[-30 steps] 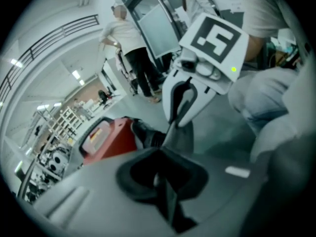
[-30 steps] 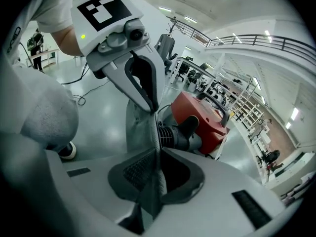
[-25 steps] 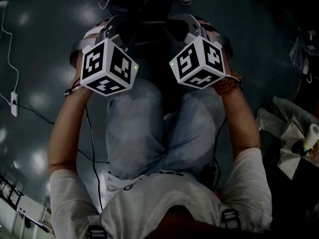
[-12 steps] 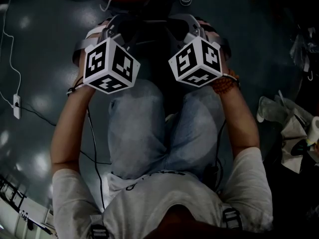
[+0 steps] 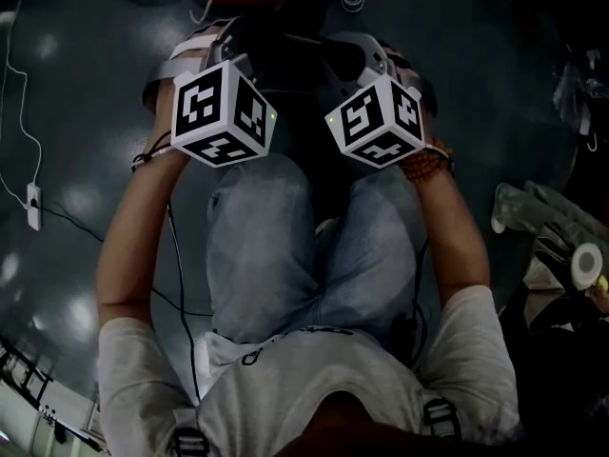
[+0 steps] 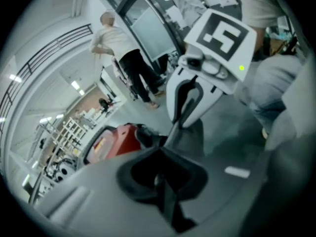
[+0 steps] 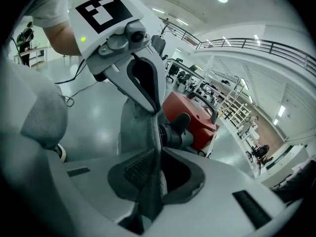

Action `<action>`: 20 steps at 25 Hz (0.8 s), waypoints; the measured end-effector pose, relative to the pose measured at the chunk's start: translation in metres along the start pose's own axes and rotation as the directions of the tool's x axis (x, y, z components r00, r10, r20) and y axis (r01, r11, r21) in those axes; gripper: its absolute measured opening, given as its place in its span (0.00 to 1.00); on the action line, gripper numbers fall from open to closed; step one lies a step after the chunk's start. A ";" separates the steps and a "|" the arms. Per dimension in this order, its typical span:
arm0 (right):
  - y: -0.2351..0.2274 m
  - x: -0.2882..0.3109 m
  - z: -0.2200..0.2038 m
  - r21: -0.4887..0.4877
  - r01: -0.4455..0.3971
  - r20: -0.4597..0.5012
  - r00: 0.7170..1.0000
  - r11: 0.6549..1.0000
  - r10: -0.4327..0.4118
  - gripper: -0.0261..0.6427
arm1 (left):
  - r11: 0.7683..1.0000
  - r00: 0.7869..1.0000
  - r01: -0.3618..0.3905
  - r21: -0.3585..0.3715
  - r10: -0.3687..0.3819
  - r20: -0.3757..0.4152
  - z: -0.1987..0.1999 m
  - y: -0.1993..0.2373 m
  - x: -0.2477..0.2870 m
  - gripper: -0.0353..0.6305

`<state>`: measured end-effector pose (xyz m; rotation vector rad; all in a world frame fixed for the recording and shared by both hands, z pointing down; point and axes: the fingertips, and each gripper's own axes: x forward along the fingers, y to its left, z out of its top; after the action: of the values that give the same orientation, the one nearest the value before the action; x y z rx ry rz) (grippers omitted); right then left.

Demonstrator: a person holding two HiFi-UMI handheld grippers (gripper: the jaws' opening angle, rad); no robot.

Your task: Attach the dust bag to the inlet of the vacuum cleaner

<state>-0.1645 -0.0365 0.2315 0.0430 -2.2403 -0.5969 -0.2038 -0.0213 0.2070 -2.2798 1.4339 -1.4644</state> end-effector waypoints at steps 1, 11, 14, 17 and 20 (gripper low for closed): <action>-0.001 0.001 0.002 -0.011 0.008 -0.001 1.000 1.000 -0.008 0.11 | 1.000 1.000 -0.007 -0.006 0.007 0.006 -0.001 0.000 -0.002 0.06; -0.003 0.000 0.009 -0.052 0.021 -0.003 1.000 0.998 -0.021 0.11 | 0.996 0.998 -0.039 -0.078 0.042 0.039 -0.005 0.006 -0.005 0.06; -0.002 0.000 0.003 -0.010 0.028 -0.001 1.000 1.000 -0.028 0.11 | 0.999 0.999 -0.030 -0.028 0.031 0.033 0.002 0.008 -0.001 0.06; -0.004 0.002 0.005 -0.016 0.037 0.000 0.999 0.999 -0.037 0.11 | 0.999 0.999 -0.035 -0.025 0.036 0.036 0.001 0.007 -0.002 0.06; -0.008 0.004 0.013 -0.049 0.038 0.003 0.999 0.998 -0.038 0.11 | 0.996 0.997 -0.053 -0.066 0.056 0.044 -0.007 0.007 -0.007 0.06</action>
<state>-0.1776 -0.0396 0.2238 0.0604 -2.2299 -0.6725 -0.2144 -0.0179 0.2023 -2.2766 1.5396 -1.3608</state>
